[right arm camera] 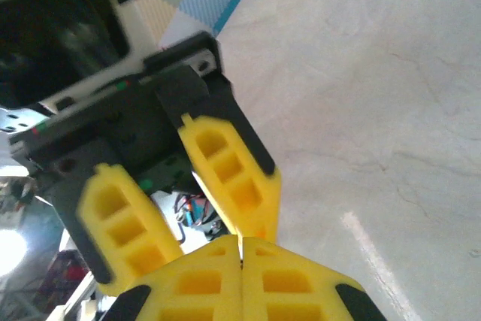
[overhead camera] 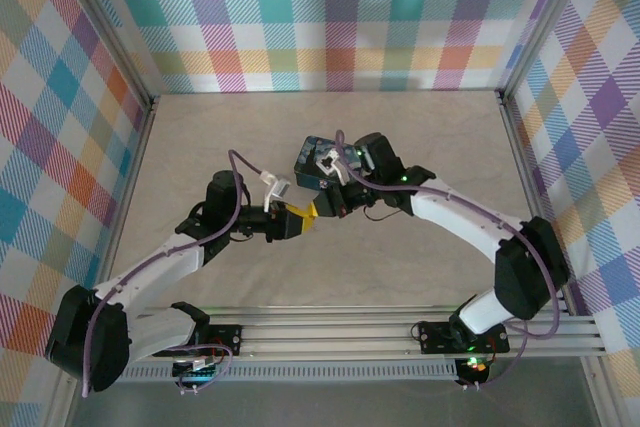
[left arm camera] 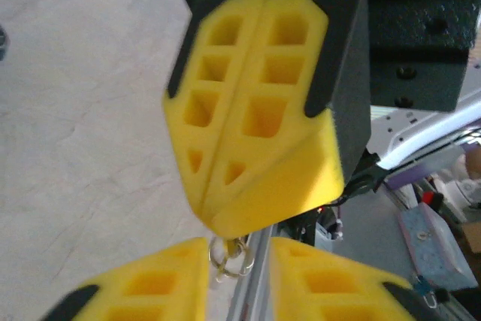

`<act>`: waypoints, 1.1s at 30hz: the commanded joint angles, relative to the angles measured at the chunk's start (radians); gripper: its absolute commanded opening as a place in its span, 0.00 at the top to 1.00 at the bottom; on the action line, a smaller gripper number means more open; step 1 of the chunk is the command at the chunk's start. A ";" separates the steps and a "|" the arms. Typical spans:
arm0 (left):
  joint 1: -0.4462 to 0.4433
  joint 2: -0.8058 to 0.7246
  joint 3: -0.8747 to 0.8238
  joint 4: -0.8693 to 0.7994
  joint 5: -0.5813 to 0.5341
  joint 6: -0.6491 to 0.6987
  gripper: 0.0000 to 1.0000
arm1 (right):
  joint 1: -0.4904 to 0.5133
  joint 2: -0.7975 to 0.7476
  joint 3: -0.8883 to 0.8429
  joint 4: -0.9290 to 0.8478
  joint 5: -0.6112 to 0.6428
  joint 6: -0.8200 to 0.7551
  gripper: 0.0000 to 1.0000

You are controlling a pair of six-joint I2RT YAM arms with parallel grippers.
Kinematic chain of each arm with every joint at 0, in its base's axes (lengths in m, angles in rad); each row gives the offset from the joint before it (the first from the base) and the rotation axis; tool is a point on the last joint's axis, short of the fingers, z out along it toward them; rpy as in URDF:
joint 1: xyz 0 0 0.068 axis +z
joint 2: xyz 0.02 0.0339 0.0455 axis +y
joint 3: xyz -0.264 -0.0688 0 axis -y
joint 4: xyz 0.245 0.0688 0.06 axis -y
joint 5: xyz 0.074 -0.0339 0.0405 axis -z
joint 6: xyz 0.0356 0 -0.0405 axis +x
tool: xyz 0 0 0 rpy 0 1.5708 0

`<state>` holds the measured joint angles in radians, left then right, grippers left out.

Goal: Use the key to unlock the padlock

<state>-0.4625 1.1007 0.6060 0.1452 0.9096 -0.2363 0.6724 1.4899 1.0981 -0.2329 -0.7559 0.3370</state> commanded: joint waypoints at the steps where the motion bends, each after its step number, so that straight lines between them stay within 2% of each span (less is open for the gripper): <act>1: 0.002 -0.078 -0.028 0.049 -0.096 -0.077 0.57 | 0.001 -0.101 -0.070 0.170 0.139 0.080 1.00; 2: 0.004 -0.099 -0.052 0.085 -0.119 -0.121 0.48 | 0.000 -0.125 -0.097 0.210 0.171 0.098 1.00; 3: 0.006 -0.117 -0.069 0.107 -0.140 -0.153 0.24 | -0.001 -0.145 -0.117 0.239 0.197 0.116 1.00; 4: 0.007 -0.133 -0.087 0.131 -0.158 -0.189 0.03 | 0.000 -0.162 -0.136 0.267 0.219 0.132 1.00; 5: 0.008 -0.147 -0.103 0.157 -0.169 -0.222 0.00 | -0.002 -0.177 -0.150 0.290 0.234 0.146 1.00; 12: 0.012 -0.231 -0.184 0.316 -0.279 -0.357 0.00 | -0.002 -0.194 -0.162 0.350 0.229 0.208 1.00; 13: 0.012 -0.235 -0.190 0.343 -0.270 -0.367 0.01 | -0.002 -0.196 -0.170 0.369 0.229 0.224 1.00; 15: 0.012 -0.215 -0.187 0.394 -0.232 -0.396 0.09 | -0.003 -0.197 -0.186 0.407 0.226 0.253 1.00; 20: 0.010 -0.032 -0.159 0.668 -0.103 -0.598 0.56 | -0.002 -0.182 -0.215 0.497 0.216 0.324 1.00; 22: 0.009 0.026 -0.158 0.777 -0.097 -0.664 0.68 | -0.002 -0.174 -0.222 0.522 0.216 0.342 1.00; 23: 0.007 0.045 -0.160 0.813 -0.102 -0.682 0.72 | -0.002 -0.171 -0.223 0.529 0.214 0.350 1.00; 30: 0.003 0.066 -0.149 0.871 -0.104 -0.708 0.71 | -0.002 -0.172 -0.237 0.548 0.217 0.375 1.00; 33: 0.002 0.069 -0.155 0.900 -0.108 -0.726 0.63 | -0.002 -0.169 -0.238 0.547 0.217 0.377 1.00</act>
<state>-0.4568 1.1713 0.4305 0.9463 0.7818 -0.9295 0.6727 1.3140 0.8761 0.2630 -0.5335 0.6994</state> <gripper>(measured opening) 0.357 0.056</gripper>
